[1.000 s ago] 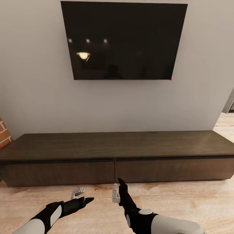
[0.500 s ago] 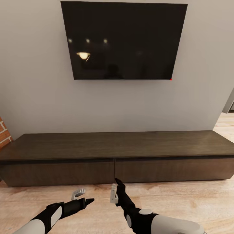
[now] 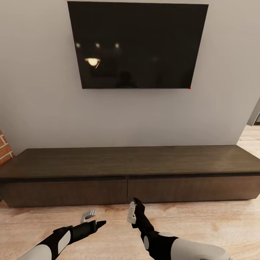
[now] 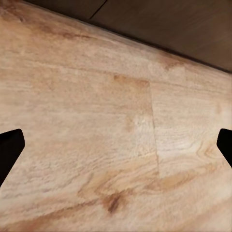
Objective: Place each of the two pumpkins and all three candles from the living room inside a cabinet in the living room (use any cabinet), then make sure every cabinet is closed, and position the cauldron so it is next to a table in the living room.
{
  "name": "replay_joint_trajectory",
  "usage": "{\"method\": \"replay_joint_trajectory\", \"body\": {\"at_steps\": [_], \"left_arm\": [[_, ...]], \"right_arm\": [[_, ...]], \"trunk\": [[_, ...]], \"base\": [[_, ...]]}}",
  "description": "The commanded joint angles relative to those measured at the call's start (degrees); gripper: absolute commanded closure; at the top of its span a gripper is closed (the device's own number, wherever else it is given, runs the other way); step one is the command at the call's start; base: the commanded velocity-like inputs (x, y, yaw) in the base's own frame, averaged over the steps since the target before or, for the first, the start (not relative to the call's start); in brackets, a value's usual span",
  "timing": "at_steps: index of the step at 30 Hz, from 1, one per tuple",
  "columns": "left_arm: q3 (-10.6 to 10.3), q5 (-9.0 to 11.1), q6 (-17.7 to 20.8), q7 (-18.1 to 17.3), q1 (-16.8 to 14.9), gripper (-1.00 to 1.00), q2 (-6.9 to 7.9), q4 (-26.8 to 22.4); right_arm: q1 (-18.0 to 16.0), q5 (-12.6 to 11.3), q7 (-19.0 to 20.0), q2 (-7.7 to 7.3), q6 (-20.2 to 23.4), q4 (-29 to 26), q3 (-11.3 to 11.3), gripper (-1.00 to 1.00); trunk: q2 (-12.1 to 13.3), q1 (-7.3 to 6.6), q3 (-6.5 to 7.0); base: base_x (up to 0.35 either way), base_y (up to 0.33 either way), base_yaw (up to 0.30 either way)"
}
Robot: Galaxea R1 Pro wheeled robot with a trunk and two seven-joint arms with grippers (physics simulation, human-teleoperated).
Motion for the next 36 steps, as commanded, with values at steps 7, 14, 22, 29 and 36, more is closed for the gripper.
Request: {"method": "replay_joint_trajectory", "body": {"at_steps": [7, 14, 22, 29, 36], "left_arm": [[0.23, 0.22, 0.56, -0.19, -0.02, -1.0, -0.01, 0.03], [0.28, 0.22, 0.56, -0.19, -0.02, -1.0, 0.06, 0.33], [0.26, 0.22, 0.5, -0.19, -0.02, -1.0, 0.0, 0.82], [0.25, 0.22, 0.48, -0.19, -0.02, -1.0, -0.01, 0.85], [0.25, 0.22, 0.47, -0.19, -0.02, -1.0, -0.01, 0.86]], "right_arm": [[-0.06, -3.4, -0.36, -0.13, -0.1, -0.4, 0.67, -1.0], [-0.06, -3.76, -0.22, 0.0, -0.08, -0.5, 0.73, -1.0], [-0.06, -3.84, -0.23, -0.08, -0.08, -1.03, 0.74, -1.0], [-0.06, -3.94, -0.19, -0.25, -0.15, -1.09, 0.74, -1.0], [-0.06, -4.01, -0.1, -0.18, -0.17, -1.09, 0.74, -1.0]], "trunk": [[-0.02, -0.01, -0.05], [-0.02, -0.01, -0.05], [-0.02, -0.01, -0.05], [-0.02, -0.01, -0.07], [-0.02, -0.01, -0.51]], "base": [[0.0, 0.0, 0.0], [0.0, 0.0, 0.0], [0.0, 0.0, 0.0], [0.0, 0.0, 0.003], [0.0, 0.0, 0.079]]}}
